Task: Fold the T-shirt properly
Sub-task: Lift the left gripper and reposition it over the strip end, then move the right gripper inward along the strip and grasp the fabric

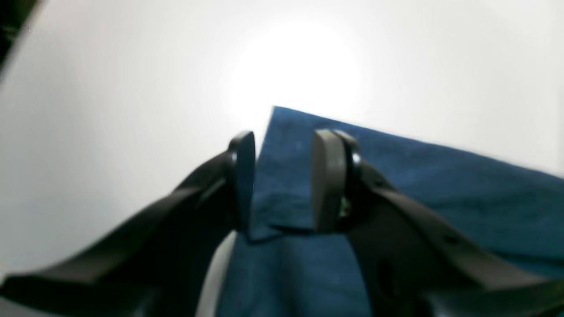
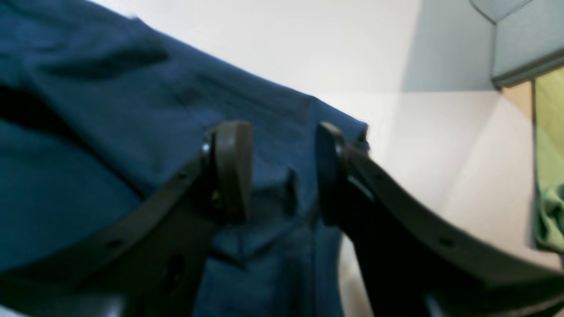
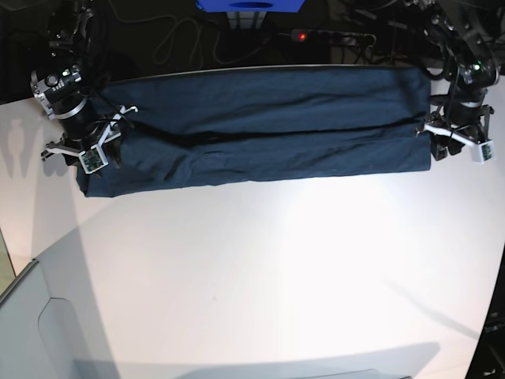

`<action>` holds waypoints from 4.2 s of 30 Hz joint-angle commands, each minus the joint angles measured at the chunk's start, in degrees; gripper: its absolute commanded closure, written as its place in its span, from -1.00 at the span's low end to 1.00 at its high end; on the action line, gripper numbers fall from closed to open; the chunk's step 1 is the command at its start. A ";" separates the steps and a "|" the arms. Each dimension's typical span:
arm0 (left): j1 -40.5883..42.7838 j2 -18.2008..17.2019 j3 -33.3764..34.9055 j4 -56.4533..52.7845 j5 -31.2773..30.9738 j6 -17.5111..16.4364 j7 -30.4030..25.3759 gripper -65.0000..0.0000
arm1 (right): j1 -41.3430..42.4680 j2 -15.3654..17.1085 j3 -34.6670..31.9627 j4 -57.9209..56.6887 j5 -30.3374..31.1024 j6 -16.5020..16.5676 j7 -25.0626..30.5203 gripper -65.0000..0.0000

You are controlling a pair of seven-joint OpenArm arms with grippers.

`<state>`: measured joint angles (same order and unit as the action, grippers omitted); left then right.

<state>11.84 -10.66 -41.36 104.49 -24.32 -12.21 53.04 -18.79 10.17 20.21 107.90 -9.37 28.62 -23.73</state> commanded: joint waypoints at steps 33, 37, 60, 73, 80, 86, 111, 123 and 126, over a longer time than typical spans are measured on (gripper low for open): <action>6.41 -2.05 2.29 3.42 -0.43 0.03 12.77 0.36 | 0.02 0.42 0.58 0.89 0.27 0.96 1.09 0.30; 5.70 -2.05 2.29 4.48 -0.43 0.12 12.59 0.36 | 0.28 0.42 0.23 0.89 0.27 0.96 1.09 0.28; -7.92 -2.05 2.81 -16.27 -0.34 0.12 3.45 0.36 | 4.94 1.47 -2.40 -6.93 0.27 0.96 1.00 -0.09; -16.10 -1.96 2.81 -25.23 2.47 0.12 3.36 0.36 | 4.24 -0.64 -2.67 -1.22 0.35 0.96 -0.58 -0.09; -18.47 -2.14 9.50 -30.16 9.68 0.03 -6.40 0.36 | 4.41 -0.81 -2.84 -1.22 0.44 0.96 -2.43 -0.09; -18.82 -3.10 11.96 -30.25 9.77 0.12 -8.24 0.36 | 4.94 -0.72 -3.28 -1.13 0.53 2.54 -2.52 -0.10; -14.96 -0.99 1.94 -5.37 9.68 0.03 2.57 0.36 | 19.80 -0.90 -17.70 -14.75 0.62 11.38 -14.03 -0.07; -14.25 -1.08 1.85 -5.19 9.68 0.03 2.48 0.36 | 19.71 -0.81 -18.67 -18.62 0.62 11.38 -14.03 0.52; -14.25 -0.99 1.85 -5.19 9.68 0.03 2.48 0.36 | 19.71 -0.81 -18.40 -18.36 0.53 11.38 -14.03 0.97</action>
<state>-1.76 -10.92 -39.35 98.19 -14.13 -12.25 56.60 0.01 8.88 1.45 88.40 -9.26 38.98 -38.81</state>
